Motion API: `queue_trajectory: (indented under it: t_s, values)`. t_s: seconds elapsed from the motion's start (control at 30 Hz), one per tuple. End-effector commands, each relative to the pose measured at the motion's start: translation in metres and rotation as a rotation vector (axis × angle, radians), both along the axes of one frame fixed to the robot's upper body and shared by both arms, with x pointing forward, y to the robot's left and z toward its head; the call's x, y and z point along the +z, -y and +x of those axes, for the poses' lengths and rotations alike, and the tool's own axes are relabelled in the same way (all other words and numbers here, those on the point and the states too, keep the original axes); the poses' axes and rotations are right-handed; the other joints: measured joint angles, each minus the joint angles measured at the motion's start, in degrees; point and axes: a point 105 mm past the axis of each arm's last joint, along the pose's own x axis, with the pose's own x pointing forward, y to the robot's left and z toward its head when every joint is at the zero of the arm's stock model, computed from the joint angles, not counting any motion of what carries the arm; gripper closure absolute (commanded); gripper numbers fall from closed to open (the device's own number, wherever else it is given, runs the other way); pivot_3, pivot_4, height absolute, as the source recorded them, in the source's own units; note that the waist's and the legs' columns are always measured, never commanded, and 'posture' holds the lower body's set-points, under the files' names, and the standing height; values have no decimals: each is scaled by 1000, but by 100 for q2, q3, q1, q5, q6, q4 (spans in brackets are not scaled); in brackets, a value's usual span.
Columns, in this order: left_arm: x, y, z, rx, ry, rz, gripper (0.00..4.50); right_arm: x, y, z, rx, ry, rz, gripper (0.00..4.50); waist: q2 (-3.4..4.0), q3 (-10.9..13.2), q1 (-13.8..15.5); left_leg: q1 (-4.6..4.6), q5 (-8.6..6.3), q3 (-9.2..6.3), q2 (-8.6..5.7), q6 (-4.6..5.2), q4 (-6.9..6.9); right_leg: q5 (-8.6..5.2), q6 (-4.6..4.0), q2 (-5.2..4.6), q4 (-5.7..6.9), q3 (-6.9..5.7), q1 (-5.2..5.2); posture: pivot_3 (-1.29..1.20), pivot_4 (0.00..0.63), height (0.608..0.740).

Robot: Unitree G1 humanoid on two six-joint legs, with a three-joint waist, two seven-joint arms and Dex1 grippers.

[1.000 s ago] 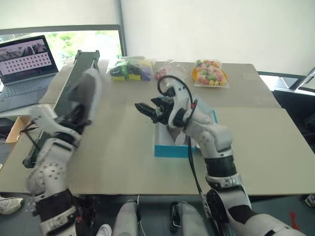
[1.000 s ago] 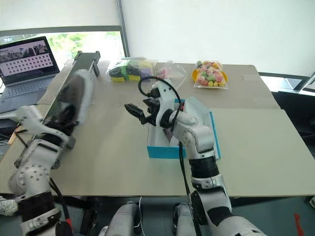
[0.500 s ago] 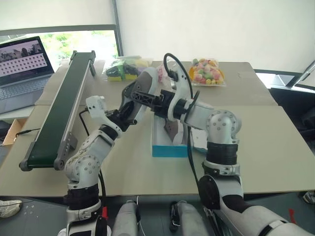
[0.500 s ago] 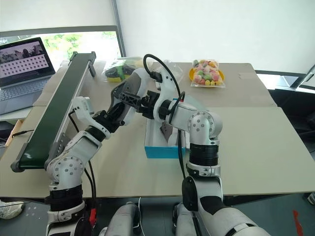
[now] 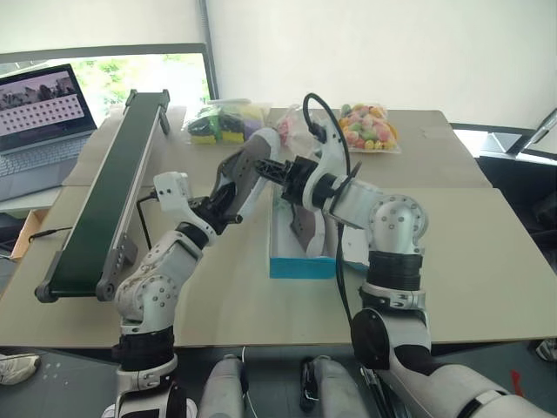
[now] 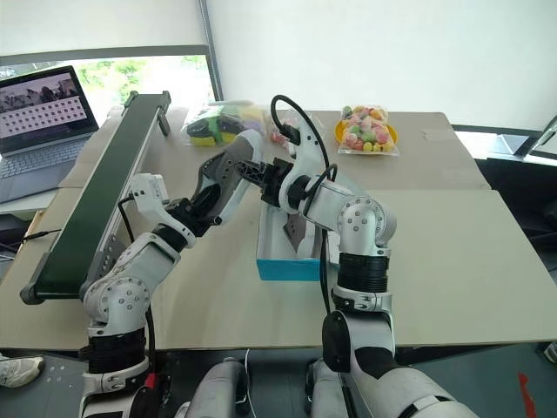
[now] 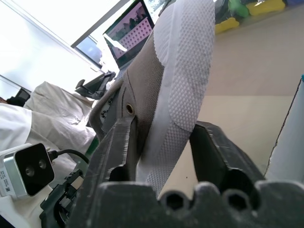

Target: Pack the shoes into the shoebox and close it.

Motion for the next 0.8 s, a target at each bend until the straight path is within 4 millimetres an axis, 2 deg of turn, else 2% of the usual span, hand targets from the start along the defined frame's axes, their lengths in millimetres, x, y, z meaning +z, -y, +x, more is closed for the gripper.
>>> queue_trajectory:
  t_s: [0.03,0.43,0.57,0.67,0.73,0.8]
  values:
    - [15,0,-1,18,71,36,4500,25,-11,-7,37,70,55,3737,0,0,0,0,0,-1,0,0,0,0,0,0,0,0,0,0,150,681]
    - [12,17,-6,-46,105,119,4500,33,-12,-7,25,60,110,3737,0,0,1,-1,-4,-1,1,-6,-1,0,0,0,-2,0,-1,0,150,681]
    - [13,27,-16,-121,137,148,3217,35,-10,-5,2,37,141,3770,1,0,0,-1,-5,0,1,-8,-2,0,0,0,-4,0,-1,0,150,681]
    - [12,26,-20,-141,132,141,2143,38,-1,4,-52,27,150,3770,3,2,6,-2,-7,-1,1,-11,-3,0,0,0,-5,-1,-1,0,150,681]
    - [10,24,-23,-149,127,140,2143,43,11,13,-114,66,95,3770,5,3,-1,-2,-9,0,1,-14,-2,0,0,-1,-5,0,-2,0,150,681]
    - [6,18,-24,-145,116,157,2143,58,25,20,-142,108,60,3770,9,5,-22,-2,-9,0,1,-14,-3,0,0,0,-4,1,-7,0,150,681]
